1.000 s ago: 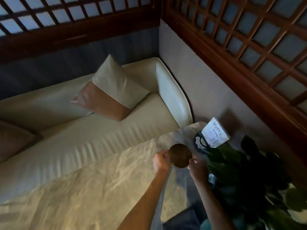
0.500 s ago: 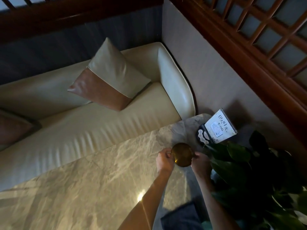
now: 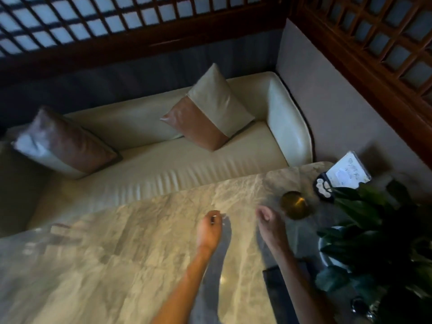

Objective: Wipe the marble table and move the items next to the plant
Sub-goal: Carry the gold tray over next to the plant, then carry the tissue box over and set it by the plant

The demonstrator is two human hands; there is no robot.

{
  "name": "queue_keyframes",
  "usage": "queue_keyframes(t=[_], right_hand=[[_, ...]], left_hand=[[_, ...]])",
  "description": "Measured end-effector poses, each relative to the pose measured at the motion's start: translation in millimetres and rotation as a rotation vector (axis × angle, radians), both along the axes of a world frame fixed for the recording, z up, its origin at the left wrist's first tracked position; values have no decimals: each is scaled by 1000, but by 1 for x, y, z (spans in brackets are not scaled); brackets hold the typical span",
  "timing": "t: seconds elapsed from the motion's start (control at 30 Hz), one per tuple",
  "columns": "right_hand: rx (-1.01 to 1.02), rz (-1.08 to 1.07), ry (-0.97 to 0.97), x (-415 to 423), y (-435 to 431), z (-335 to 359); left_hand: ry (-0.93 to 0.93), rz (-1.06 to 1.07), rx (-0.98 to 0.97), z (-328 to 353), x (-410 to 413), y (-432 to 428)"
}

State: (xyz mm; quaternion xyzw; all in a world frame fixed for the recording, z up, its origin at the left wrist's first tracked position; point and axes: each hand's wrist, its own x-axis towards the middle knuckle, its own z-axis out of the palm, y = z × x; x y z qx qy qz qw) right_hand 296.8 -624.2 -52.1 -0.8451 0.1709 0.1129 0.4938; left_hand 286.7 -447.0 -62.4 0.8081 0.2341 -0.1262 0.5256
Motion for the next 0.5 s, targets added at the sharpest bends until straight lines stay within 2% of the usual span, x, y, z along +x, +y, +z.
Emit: queue_keyframes(t=[0.2,0.4,0.5], right_hand=[[158,267,72,-98,157,29],[327,430,188,-254,327,26],[231,663,212,-330,399,16]], left_hand=[[-82,335,41,44,-158,198],[-88,730,202,84,-370,369],[-28,926,241,80,-476,433]])
